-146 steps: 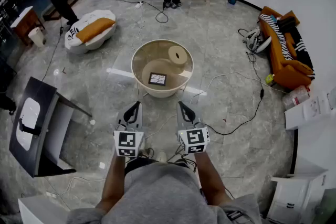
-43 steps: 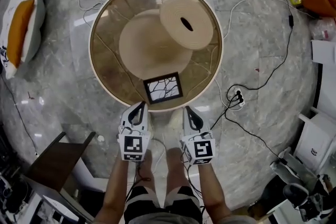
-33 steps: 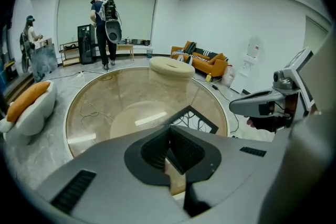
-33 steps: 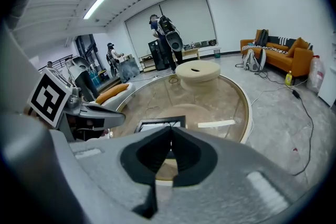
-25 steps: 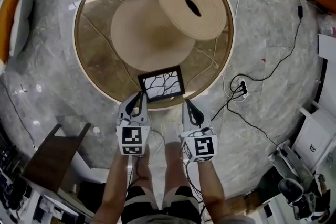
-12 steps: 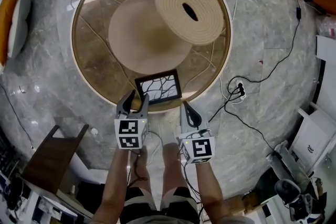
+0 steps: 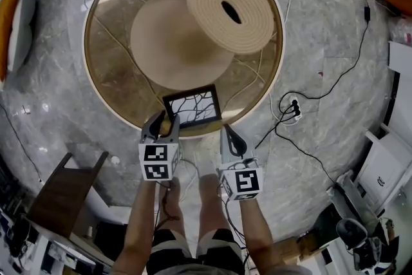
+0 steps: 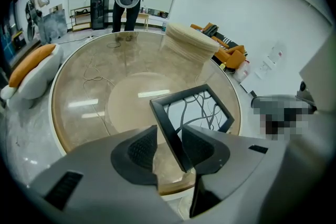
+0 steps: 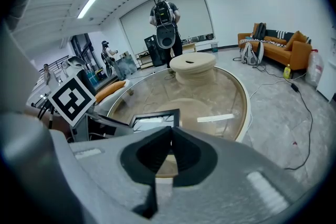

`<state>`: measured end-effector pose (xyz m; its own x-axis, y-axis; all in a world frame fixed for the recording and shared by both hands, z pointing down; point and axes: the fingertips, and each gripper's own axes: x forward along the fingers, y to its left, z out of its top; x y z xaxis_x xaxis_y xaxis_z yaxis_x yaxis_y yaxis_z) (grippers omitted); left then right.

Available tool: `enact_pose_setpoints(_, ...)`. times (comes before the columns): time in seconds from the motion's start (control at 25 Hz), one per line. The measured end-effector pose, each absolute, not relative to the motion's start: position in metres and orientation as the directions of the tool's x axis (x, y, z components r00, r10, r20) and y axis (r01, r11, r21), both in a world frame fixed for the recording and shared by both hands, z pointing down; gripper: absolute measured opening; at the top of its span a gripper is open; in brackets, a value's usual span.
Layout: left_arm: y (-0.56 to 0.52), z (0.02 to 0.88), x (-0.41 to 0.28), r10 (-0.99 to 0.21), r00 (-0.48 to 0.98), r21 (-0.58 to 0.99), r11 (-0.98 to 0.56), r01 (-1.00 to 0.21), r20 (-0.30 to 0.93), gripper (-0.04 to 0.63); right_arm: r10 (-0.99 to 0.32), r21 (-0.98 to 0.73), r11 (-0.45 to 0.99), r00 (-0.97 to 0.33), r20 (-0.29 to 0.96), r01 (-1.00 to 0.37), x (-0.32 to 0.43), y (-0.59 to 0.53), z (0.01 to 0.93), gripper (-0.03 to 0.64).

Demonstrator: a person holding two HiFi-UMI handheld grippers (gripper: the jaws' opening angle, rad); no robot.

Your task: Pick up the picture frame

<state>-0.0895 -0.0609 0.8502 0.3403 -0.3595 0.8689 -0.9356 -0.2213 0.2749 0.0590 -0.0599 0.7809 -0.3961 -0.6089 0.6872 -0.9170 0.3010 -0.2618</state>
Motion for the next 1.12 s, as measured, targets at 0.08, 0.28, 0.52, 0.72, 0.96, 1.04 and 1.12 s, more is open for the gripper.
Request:
enact_pose_setpoints(0.08, -0.061, 0.851, -0.088, -0.357, 0.341, 0.277, -0.220, -0.935, 0.870, 0.156, -0.606, -0.264, 0.299, -0.396, 0.690, -0.917, 0.060, -0.060, 0.782, -0.001)
enact_pose_setpoints(0.28, -0.062, 0.851, -0.088, -0.350, 0.346, 0.276, -0.234, -0.932, 0.871, 0.152, -0.604, -0.269, 0.293, -0.396, 0.692, -0.917, 0.059, -0.060, 0.783, -0.001)
enact_pose_setpoints(0.52, -0.064, 0.853, -0.092, -0.350, 0.341, 0.284, -0.205, -0.937, 0.872, 0.118, -0.592, -0.278, 0.295, -0.404, 0.698, -0.914, 0.056, -0.057, 0.787, -0.001)
enact_pose_setpoints(0.72, -0.066, 0.854, -0.097, -0.353, 0.329, 0.279, -0.186, -0.942, 0.876, 0.096, -0.583, -0.278, 0.300, -0.407, 0.704, -0.912, 0.052, -0.055, 0.789, -0.001)
enact_pose_setpoints(0.96, -0.070, 0.851, -0.103, -0.376, 0.305, 0.262, -0.161, -0.951, 0.875, 0.077, -0.584, -0.277, 0.299, -0.405, 0.704, -0.913, 0.052, -0.054, 0.787, -0.001)
enact_pose_setpoints(1.04, -0.070, 0.851, -0.103, -0.380, 0.297, 0.254, -0.159, -0.954, 0.876, 0.075, -0.586, -0.276, 0.300, -0.405, 0.702, -0.913, 0.052, -0.054, 0.785, -0.001)
enact_pose_setpoints(1.12, -0.070, 0.851, -0.103, -0.387, 0.292, 0.249, -0.159, -0.955, 0.875, 0.075, -0.588, -0.276, 0.300, -0.405, 0.700, -0.913, 0.051, -0.054, 0.784, 0.000)
